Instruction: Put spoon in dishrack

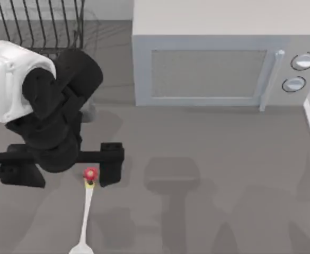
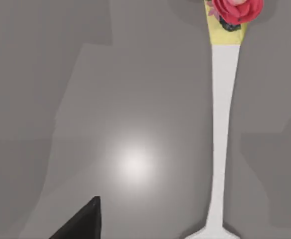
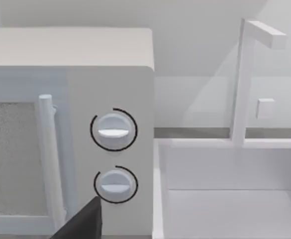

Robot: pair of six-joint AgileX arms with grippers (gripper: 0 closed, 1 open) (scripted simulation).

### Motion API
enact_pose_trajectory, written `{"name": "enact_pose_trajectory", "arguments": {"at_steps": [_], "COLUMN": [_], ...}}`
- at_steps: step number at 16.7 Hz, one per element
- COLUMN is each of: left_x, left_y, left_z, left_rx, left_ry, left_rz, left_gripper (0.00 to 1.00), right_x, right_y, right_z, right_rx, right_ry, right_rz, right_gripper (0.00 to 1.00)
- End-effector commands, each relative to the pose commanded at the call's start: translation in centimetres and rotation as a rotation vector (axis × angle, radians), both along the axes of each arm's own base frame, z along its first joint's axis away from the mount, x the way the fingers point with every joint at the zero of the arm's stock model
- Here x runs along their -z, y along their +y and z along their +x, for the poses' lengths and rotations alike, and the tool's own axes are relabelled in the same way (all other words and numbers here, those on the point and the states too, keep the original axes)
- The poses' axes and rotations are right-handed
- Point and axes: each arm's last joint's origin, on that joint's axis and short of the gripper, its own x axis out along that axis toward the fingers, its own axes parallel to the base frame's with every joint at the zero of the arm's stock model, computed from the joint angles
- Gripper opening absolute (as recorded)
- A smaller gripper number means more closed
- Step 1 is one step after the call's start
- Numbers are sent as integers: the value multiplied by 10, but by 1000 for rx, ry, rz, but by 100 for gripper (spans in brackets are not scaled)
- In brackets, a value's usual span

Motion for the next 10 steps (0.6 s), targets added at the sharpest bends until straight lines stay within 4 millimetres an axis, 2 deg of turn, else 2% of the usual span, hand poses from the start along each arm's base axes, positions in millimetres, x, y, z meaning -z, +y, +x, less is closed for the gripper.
{"name": "enact_pose_trajectory", "arguments": {"at_steps": [3, 10], "left_x": [5, 10], "left_y": [-12, -12], "left_z": [6, 7], "left_rx": [1, -1], "left_ry": [51, 55], "left_rz": [31, 33], "left_gripper": [100, 100], "right_x": [0, 0], "right_y": [0, 0], "right_z": [0, 0], "right_rx": [0, 0], "right_ry": [0, 0], "right_rz": [0, 0], "right_gripper": [100, 100]}}
